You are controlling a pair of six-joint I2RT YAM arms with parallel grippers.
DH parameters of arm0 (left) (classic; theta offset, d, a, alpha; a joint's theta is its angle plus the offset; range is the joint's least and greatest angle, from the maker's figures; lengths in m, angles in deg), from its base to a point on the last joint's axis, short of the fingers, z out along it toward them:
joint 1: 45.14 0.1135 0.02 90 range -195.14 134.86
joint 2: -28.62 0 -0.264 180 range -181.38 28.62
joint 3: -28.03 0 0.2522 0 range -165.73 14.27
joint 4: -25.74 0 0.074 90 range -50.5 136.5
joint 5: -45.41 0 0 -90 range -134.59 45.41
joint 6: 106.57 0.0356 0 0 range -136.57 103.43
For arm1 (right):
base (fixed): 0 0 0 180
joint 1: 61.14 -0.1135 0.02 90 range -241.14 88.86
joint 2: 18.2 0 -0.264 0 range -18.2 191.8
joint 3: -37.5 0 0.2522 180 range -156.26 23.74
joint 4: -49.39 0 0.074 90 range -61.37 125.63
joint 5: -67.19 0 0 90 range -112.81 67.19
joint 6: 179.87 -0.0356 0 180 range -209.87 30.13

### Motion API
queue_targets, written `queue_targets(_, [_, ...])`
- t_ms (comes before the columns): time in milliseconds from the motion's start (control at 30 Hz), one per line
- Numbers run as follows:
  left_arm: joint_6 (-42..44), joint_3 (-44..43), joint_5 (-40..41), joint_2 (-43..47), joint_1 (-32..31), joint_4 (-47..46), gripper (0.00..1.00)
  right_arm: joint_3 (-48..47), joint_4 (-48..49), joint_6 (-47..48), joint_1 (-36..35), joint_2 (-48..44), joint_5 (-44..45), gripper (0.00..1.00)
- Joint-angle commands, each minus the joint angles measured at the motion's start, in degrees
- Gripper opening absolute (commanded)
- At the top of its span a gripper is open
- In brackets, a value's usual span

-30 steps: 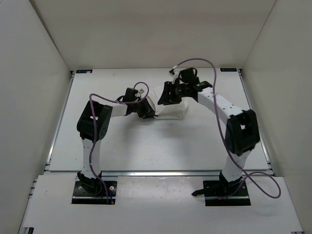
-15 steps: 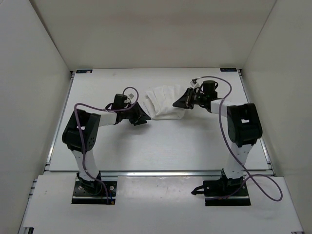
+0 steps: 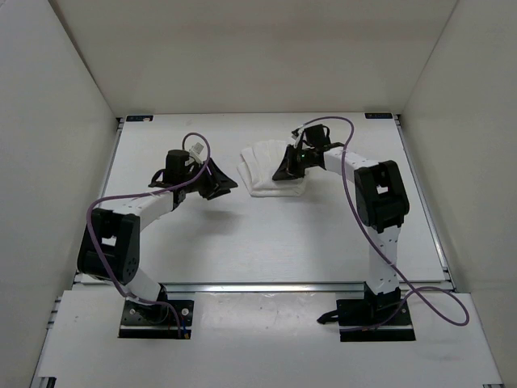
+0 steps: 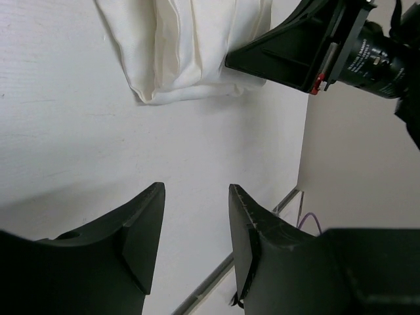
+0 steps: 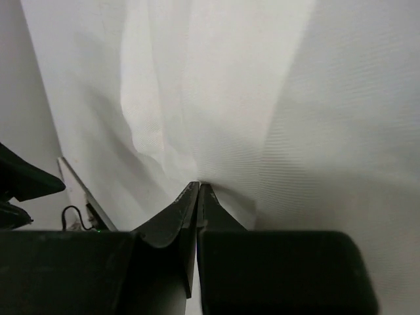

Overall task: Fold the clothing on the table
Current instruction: Fold the skirt

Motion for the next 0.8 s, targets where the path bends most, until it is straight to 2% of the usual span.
queue_targets(0, [3.08, -0.08, -2.25, 3.07, 0.79, 2.66, 0.54, -3.71, -10.95, 7.22, -1.39, -2.7, 5.64, 0.0])
queue_targets(33, [3.95, 0.45, -2.25, 3.33, 0.54, 4.05, 0.56, -3.89, -11.92, 8.01, -1.57, -4.38, 6.25, 0.0])
queue_targets(100, [6.05, 0.89, -4.53, 4.38, 0.53, 5.72, 0.69, -2.49, -12.28, 9.15, -2.1, -12.88, 8.88, 0.01])
queue_targets(167, [8.35, 1.85, -4.01, 6.4, 0.54, 8.18, 0.99, 3.11, -9.57, 9.94, -2.1, -20.26, 11.62, 0.06])
queue_targets(300, [13.88, 1.69, -1.03, 10.18, -0.16, 14.85, 0.99, 10.95, -7.62, 11.96, 0.7, -31.45, 14.17, 0.11])
queue_targets(433, [17.66, 0.72, 1.69, 13.08, -1.31, 19.43, 0.99, 15.61, -7.54, 15.57, 2.38, -36.29, 16.1, 0.22])
queue_targets(467, [18.89, 0.89, 4.66, 14.48, -1.75, 21.18, 0.99, 16.49, -6.93, 16.7, 1.77, -36.82, 16.97, 0.24])
queue_targets(567, [21.96, 2.03, 8.73, 18.26, -2.01, 23.22, 0.99, 16.06, -7.09, 20.39, -2.78, -38.15, 27.75, 0.08])
queue_targets(633, [23.2, 2.56, 9.43, 20.02, -0.88, 24.71, 0.99, 15.18, -6.84, 22.86, -6.12, -37.8, 33.13, 0.12])
queue_targets(700, [24.78, 3.09, 10.13, 21.44, -0.18, 26.03, 0.99, 14.66, -5.09, 24.97, -7.81, -36.23, 35.69, 0.39])
queue_targets(767, [26.36, 2.13, 12.24, 22.32, 0.01, 29.97, 0.99, 12.3, -5.6, 25.16, -7.2, -32.2, 35.62, 0.4])
